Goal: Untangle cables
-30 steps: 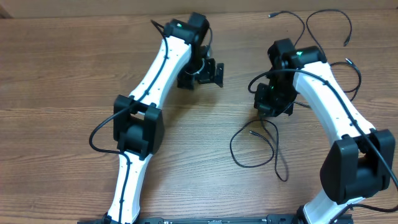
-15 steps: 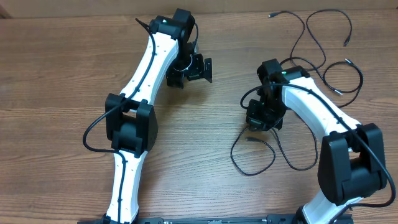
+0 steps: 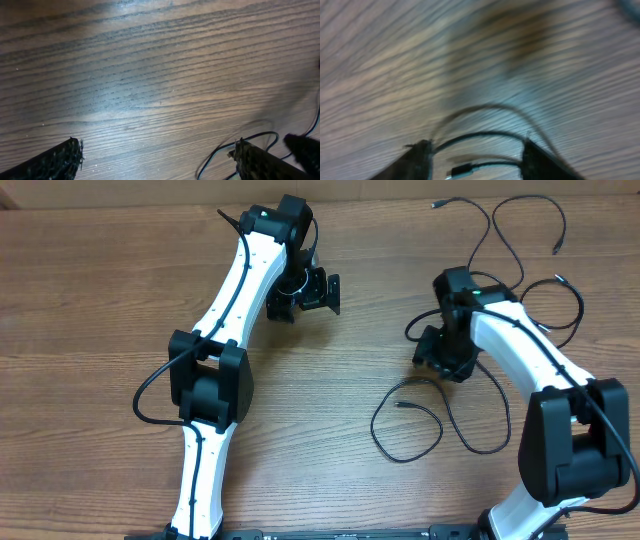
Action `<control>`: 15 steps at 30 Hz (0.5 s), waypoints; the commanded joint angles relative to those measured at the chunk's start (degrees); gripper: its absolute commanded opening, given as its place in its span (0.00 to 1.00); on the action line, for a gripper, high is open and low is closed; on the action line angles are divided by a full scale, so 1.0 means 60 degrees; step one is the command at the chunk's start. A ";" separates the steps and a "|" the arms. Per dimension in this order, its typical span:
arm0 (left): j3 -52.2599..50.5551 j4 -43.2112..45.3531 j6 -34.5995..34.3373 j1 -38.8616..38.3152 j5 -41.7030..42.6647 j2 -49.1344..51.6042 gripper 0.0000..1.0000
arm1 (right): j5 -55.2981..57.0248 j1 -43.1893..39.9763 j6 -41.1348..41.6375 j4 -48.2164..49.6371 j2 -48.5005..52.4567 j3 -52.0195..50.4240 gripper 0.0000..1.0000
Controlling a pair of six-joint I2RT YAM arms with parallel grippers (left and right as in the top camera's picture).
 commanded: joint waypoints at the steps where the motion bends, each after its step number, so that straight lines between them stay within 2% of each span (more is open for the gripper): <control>1: 0.0240 -0.0091 0.0288 -0.0219 -0.0033 -0.0076 0.99 | 0.0295 -0.0200 0.0124 -0.0040 -0.0291 -0.0044 0.72; 4: 0.0240 -0.0135 0.0401 -0.0350 -0.0029 -0.0076 1.00 | 0.0346 -0.0229 0.0127 -0.0036 -0.0291 -0.0044 0.91; 7: 0.0237 -0.0138 0.0579 -0.0510 -0.0055 -0.0069 1.00 | -0.0087 -0.0229 0.0120 -0.0084 -0.0291 -0.0044 0.98; 12: 0.0219 0.0026 0.0590 -0.0681 -0.0324 -0.0069 1.00 | -0.1384 -0.0168 -0.0707 -0.0641 -0.0291 -0.0044 1.00; 15: 0.0219 0.0095 0.0477 -0.0685 -0.0324 -0.0069 1.00 | -0.1428 -0.0131 -0.0747 -0.1129 -0.0291 -0.0047 1.00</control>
